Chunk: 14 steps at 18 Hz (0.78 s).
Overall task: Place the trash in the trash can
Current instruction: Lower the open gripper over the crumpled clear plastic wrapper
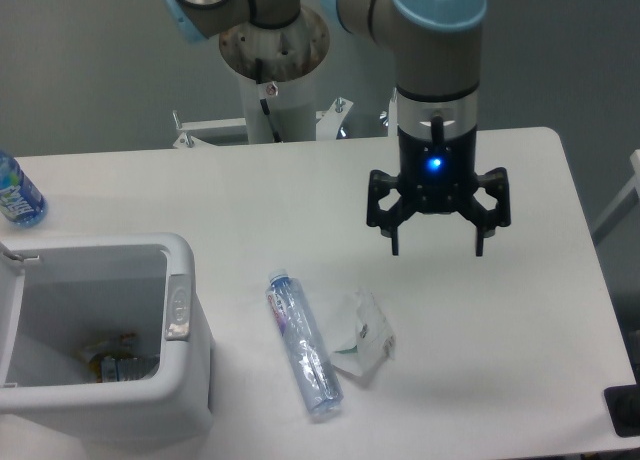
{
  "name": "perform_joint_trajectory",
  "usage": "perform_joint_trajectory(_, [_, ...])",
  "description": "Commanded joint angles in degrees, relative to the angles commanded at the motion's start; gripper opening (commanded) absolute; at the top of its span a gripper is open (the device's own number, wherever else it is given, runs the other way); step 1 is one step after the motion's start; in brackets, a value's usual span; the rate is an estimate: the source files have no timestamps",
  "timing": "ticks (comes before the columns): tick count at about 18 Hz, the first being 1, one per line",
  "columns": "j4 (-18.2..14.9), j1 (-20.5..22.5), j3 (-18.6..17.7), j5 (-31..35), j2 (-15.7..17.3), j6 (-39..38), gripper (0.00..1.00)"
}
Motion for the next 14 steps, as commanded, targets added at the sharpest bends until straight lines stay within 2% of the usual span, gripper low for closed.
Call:
perform_joint_trajectory(4, [1.1,-0.3,-2.7,0.3,-0.7,-0.3,1.0])
perform_joint_trajectory(7, [4.5,-1.1,-5.0,0.3,-2.1,0.0,1.0])
perform_joint_trajectory(9, [5.5,-1.5,-6.4,0.5,-3.0,-0.7,1.0])
perform_joint_trajectory(14, [5.7,-4.4,-9.3,0.4,-5.4,-1.0,1.0])
